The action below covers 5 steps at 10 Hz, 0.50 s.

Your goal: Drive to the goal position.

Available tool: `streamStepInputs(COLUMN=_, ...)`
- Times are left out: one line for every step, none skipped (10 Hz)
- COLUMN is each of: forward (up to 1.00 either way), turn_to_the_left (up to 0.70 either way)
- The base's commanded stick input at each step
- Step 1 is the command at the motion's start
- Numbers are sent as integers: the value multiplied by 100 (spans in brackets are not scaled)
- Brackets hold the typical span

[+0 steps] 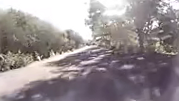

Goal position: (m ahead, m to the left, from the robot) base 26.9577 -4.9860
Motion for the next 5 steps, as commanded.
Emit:
streamStepInputs(forward=50, turn_to_the_left=0)
streamStepInputs(forward=50, turn_to_the_left=0)
streamStepInputs(forward=50, turn_to_the_left=0)
streamStepInputs(forward=50, turn_to_the_left=0)
streamStepInputs(forward=50, turn_to_the_left=0)
